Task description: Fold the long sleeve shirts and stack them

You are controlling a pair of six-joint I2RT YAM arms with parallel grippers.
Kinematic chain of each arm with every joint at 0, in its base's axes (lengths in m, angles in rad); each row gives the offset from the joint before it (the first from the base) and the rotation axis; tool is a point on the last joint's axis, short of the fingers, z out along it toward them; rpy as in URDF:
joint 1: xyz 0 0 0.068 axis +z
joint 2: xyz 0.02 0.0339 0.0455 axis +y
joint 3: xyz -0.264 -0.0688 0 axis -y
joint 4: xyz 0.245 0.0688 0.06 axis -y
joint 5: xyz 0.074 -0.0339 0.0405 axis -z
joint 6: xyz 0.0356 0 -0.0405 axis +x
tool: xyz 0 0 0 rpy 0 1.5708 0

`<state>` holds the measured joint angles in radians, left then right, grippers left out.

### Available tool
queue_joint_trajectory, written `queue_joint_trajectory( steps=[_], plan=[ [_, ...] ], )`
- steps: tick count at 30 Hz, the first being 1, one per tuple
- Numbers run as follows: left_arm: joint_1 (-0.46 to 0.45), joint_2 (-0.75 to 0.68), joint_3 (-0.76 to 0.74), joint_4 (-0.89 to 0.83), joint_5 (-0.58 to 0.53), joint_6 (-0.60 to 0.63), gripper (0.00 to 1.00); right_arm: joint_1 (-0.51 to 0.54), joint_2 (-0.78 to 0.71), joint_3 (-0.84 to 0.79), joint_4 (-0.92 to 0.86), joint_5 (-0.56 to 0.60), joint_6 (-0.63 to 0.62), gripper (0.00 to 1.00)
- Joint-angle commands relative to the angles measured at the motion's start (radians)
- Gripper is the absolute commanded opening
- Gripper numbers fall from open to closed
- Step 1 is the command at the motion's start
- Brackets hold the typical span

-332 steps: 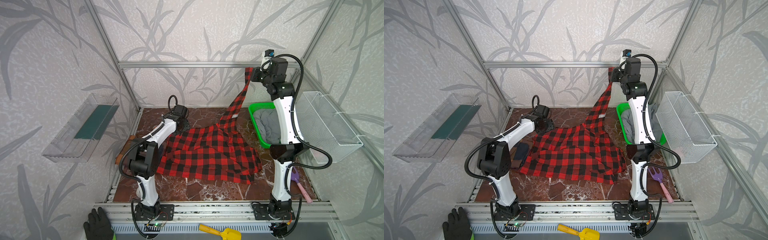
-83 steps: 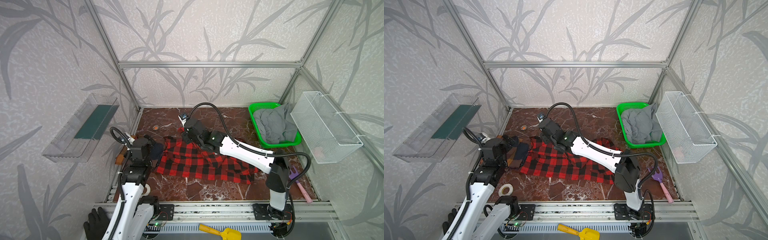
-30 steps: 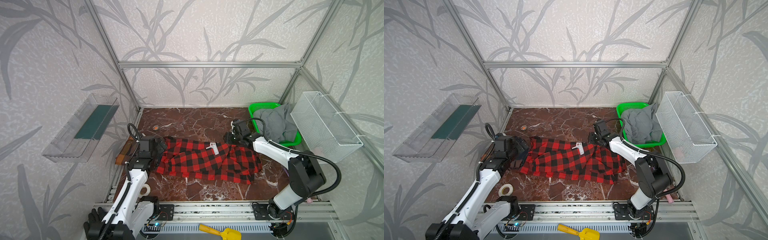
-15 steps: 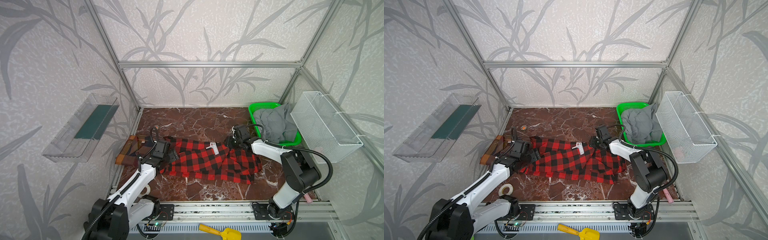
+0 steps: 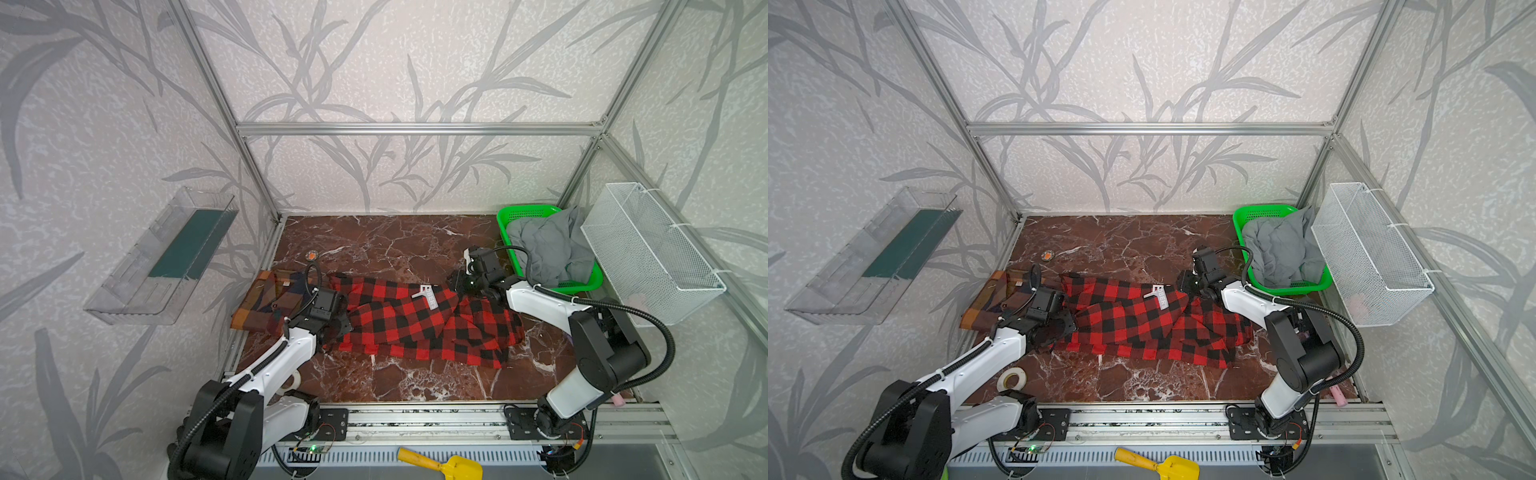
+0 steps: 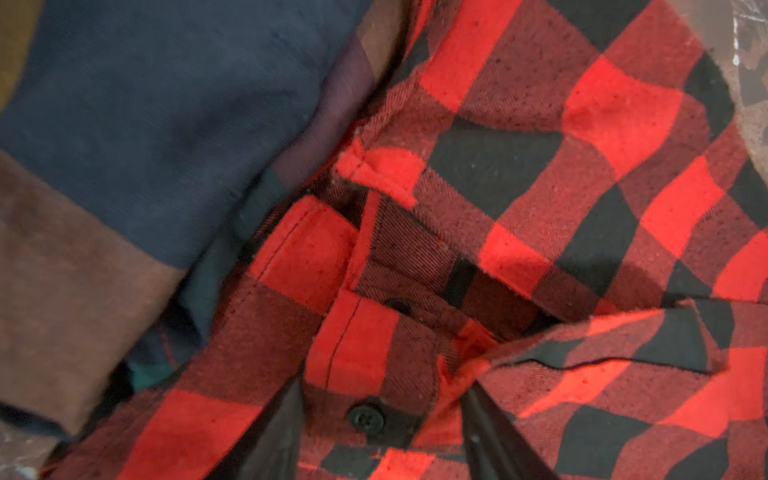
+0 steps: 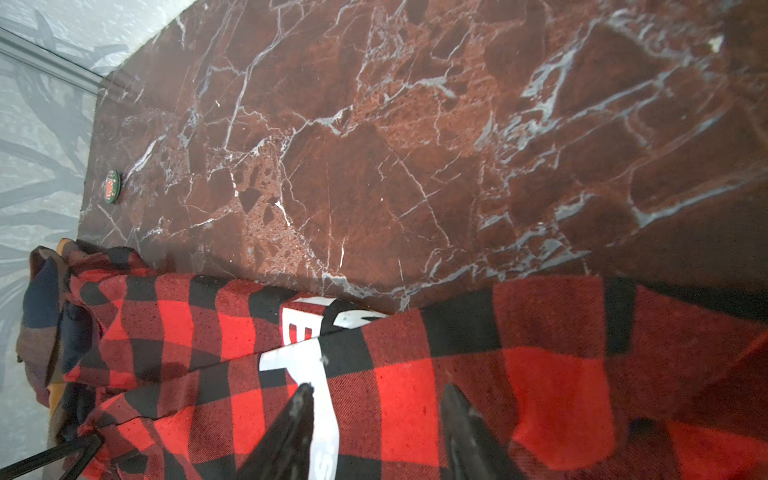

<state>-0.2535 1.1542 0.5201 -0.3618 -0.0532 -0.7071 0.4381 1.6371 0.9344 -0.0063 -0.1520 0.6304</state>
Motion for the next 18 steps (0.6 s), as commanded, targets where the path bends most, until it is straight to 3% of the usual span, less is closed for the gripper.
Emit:
queue_joint_trajectory(
  steps=[1,8,18],
  plan=[
    [-0.003,0.027,-0.009,0.044,-0.003,0.009,0.51,-0.001,-0.035,-0.021,0.027,-0.019,-0.005,0.5],
    [-0.003,0.066,-0.008,0.066,-0.002,0.017,0.32,-0.001,-0.031,-0.04,0.044,-0.032,0.0,0.5],
    [-0.004,-0.012,0.03,-0.006,-0.028,0.034,0.2,0.001,-0.044,-0.057,0.052,-0.03,0.001,0.5]
  ],
)
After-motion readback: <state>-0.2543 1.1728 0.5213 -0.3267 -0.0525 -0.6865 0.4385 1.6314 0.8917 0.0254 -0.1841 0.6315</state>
